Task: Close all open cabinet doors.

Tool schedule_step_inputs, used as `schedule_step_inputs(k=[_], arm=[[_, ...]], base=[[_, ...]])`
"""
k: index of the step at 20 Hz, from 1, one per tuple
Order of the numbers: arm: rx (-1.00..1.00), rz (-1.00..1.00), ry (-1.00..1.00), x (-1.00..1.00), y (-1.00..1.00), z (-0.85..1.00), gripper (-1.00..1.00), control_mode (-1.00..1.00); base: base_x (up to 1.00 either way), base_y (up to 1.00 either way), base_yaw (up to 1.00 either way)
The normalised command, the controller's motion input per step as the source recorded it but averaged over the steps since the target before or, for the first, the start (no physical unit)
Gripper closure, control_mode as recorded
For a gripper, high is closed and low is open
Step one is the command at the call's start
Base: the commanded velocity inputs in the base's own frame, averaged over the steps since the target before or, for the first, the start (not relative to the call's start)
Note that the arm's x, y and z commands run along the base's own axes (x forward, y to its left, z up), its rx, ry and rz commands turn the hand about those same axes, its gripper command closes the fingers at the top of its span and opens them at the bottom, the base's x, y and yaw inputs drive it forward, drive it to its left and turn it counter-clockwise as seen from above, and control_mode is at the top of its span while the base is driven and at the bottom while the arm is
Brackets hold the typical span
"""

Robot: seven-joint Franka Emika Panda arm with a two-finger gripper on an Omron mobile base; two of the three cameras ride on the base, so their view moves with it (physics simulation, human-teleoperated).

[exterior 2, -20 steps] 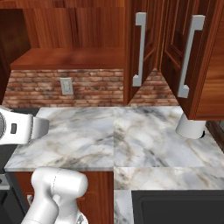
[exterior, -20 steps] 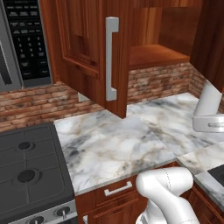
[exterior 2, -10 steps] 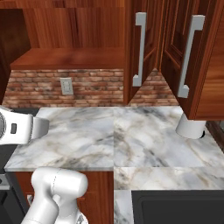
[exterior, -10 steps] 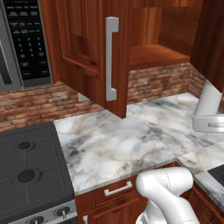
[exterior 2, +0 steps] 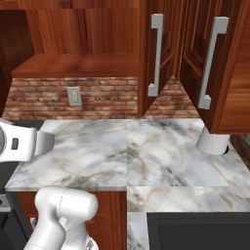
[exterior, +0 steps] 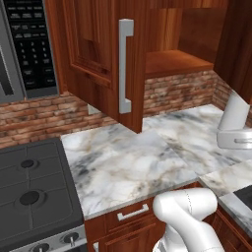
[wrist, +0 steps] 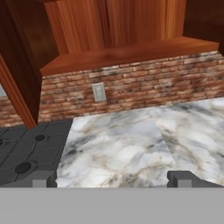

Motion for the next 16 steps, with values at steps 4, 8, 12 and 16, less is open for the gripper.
schedule_step_inputs(k=[4, 8, 12, 16], arm=[[0.00, 0.00, -0.06, -0.07, 0.00, 0.00, -1.00, -1.00], [0.00, 0.00, -0.20, -0.37, 0.00, 0.00, -1.00, -1.00], [0.00, 0.00, -0.21, -0.32, -0.02, 0.03, -1.00, -1.00], [0.00, 0.00, -0.13, -0.22, -0.03, 0.00, -1.00, -1.00]], base=[[0.00, 0.00, 0.00], [0.00, 0.00, 0.00], [0.00, 0.00, 0.00], [0.00, 0.00, 0.00]])
